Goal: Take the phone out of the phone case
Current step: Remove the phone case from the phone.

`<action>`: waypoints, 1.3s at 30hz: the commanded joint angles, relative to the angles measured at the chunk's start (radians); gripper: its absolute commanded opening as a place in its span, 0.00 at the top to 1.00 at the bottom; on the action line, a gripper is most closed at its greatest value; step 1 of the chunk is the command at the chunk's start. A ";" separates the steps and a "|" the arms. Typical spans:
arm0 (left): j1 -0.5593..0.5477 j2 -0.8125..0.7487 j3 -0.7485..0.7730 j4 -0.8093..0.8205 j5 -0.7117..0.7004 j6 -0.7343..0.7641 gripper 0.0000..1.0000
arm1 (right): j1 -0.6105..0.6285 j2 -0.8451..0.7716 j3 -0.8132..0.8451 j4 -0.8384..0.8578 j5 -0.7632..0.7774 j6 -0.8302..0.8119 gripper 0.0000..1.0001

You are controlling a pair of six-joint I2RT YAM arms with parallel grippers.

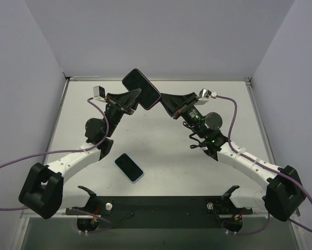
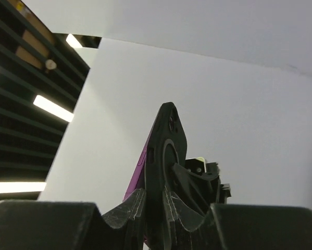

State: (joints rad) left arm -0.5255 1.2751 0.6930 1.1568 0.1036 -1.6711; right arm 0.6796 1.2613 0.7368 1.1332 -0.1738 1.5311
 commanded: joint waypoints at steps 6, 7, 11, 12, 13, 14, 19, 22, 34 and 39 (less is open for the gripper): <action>-0.064 -0.005 0.089 0.448 0.177 -0.061 1.00 | 0.061 0.019 0.076 -0.628 -0.208 -0.341 0.93; -0.065 -0.002 0.092 0.446 0.179 -0.061 1.00 | 0.060 0.026 0.084 -0.625 -0.216 -0.342 0.91; -0.068 0.007 0.099 0.440 0.189 -0.062 1.00 | 0.061 0.062 0.093 -0.570 -0.257 -0.330 0.82; -0.068 0.009 0.099 0.435 0.192 -0.061 1.00 | 0.061 0.067 0.093 -0.557 -0.269 -0.321 0.82; -0.068 0.009 0.100 0.431 0.196 -0.059 1.00 | 0.061 0.070 0.090 -0.538 -0.277 -0.312 0.81; -0.068 0.009 0.099 0.428 0.202 -0.061 1.00 | 0.060 0.079 0.088 -0.505 -0.283 -0.305 0.80; -0.068 0.015 0.069 0.449 0.202 -0.061 1.00 | 0.049 0.112 0.059 -0.317 -0.355 -0.203 0.81; -0.065 0.026 0.059 0.463 0.221 -0.067 1.00 | 0.049 0.104 0.047 -0.236 -0.368 -0.195 1.00; -0.033 0.076 0.002 0.334 0.370 0.043 0.80 | 0.052 -0.177 0.076 -0.772 -0.075 -0.518 1.00; -0.013 0.058 -0.039 0.195 0.413 0.103 0.46 | 0.031 -0.244 0.079 -0.920 0.006 -0.597 1.00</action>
State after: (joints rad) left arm -0.5301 1.3663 0.6506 1.2018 0.3882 -1.6188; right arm 0.7071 1.0405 0.8017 0.4358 -0.2134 1.0603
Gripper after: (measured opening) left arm 0.470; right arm 0.149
